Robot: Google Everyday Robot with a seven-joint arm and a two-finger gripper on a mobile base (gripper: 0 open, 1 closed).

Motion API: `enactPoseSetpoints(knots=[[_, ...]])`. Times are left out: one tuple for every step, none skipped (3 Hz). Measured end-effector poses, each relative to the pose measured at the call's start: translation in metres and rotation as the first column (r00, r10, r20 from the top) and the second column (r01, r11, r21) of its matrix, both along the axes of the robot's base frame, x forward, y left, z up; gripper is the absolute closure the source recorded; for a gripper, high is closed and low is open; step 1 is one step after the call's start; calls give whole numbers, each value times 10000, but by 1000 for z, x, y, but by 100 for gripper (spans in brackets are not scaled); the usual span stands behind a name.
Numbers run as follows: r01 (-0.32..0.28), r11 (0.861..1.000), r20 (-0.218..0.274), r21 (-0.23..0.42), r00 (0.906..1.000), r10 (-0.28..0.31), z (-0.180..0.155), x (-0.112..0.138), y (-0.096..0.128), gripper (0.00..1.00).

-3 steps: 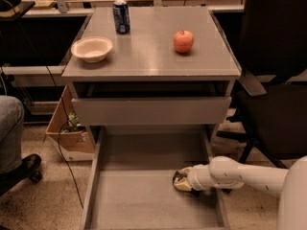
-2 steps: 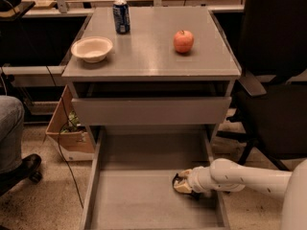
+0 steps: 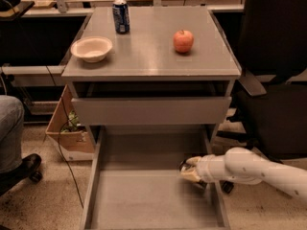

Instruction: Pick rxbar chocolate from middle drawer and place on counter

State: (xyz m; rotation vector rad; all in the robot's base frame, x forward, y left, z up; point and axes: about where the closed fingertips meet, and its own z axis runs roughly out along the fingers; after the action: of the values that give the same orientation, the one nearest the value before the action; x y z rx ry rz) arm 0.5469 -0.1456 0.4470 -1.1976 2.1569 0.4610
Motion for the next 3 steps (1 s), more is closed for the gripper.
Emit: enactPoseSetpoints(knots=[[68,9987,28,496,10000,-69,61,0,-21,100],[89,9885,293,1510,9995,-135,127,-5,-47,100],[-323,9689,482,2454,9986,211,202,-26,-68,100]])
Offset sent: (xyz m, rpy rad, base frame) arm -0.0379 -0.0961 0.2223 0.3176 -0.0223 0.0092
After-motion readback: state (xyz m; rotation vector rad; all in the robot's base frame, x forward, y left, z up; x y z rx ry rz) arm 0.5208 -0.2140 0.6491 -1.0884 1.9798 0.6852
